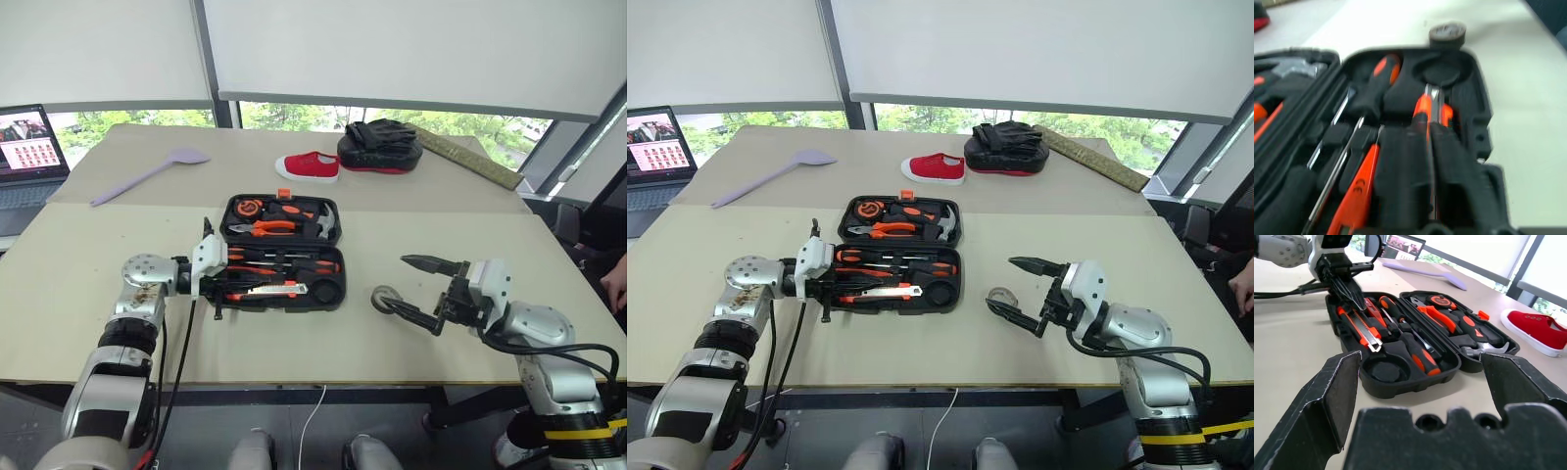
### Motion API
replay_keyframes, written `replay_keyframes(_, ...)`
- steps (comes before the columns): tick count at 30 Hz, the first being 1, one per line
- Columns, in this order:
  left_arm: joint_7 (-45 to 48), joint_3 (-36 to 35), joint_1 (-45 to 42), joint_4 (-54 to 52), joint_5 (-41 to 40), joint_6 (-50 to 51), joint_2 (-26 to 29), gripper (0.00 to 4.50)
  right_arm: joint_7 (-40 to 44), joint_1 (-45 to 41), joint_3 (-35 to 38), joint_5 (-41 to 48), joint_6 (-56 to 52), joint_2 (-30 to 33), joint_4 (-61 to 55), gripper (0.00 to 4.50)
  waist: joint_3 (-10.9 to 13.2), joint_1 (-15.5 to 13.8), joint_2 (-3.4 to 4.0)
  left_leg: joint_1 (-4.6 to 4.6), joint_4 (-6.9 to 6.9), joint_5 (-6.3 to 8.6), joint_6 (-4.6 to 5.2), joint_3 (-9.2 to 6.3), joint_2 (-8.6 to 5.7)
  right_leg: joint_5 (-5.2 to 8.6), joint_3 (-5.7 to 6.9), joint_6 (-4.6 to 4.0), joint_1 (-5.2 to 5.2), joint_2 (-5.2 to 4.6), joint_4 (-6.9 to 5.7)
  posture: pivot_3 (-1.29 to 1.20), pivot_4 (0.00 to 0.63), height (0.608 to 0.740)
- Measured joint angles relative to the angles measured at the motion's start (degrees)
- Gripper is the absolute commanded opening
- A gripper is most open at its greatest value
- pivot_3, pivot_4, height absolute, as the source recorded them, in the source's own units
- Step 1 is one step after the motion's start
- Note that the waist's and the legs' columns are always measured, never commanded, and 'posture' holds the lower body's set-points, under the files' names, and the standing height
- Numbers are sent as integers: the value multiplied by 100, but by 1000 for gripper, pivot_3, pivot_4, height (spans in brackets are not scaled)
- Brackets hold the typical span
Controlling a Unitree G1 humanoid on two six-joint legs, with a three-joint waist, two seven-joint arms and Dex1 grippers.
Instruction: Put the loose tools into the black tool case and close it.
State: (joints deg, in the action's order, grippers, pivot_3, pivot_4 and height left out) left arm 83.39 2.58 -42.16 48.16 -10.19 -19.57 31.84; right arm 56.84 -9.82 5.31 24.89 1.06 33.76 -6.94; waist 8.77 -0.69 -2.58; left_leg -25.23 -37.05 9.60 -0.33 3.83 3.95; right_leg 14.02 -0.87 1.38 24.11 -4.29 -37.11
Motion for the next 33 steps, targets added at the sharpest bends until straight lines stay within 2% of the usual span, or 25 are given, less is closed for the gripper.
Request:
replay_keyframes(10, -191, 201, -264, 470, 318, -306, -43, 36, -130, 307, 37, 0, -1, -1, -245, 4500, -16, -7, 18, 21, -3, -7, 6, -1, 0, -8, 1, 2, -22, -1, -1, 0, 150, 740)
replay_keyframes(14, -453, 370, -282, 555, 525, -324, -70, 36, -244, 401, 38, -1, -8, -1, -298, 4500, -42, -13, 52, 106, 5, -4, 4, 1, -4, 18, 3, 38, -111, -9, 15, 0, 150, 740)
replay_keyframes(17, -822, 423, -261, 760, 610, -405, -209, 36, -296, 401, 32, -1, -8, -12, -359, 4500, -84, -26, 103, 163, 8, 22, -39, 1, -6, 49, 6, 6, -161, -14, 20, 0, 150, 740)
replay_keyframes(19, -932, 423, -235, 814, 611, -415, -245, 36, -302, 401, 27, -1, -8, -19, -360, 4500, -90, -28, 108, 200, 14, 25, -44, 0, -6, 53, 7, 4, -180, -16, 23, 0, 150, 740)
replay_keyframes(28, -884, 446, -148, 894, 624, -617, -178, 36, -230, 406, 27, -1, 7, -48, -204, 4500, -136, 3, 148, 197, 26, 25, -43, -2, -8, 66, 3, 1, -190, -13, 28, 0, 150, 740)
replay_keyframes(33, -1248, 645, -209, 1042, 898, -628, -160, 36, -211, 422, 14, -4, 25, -102, -150, 4500, -150, 5, 160, 206, 27, 26, -44, -8, -9, 68, 5, 1, -186, -13, 30, 0, 150, 740)
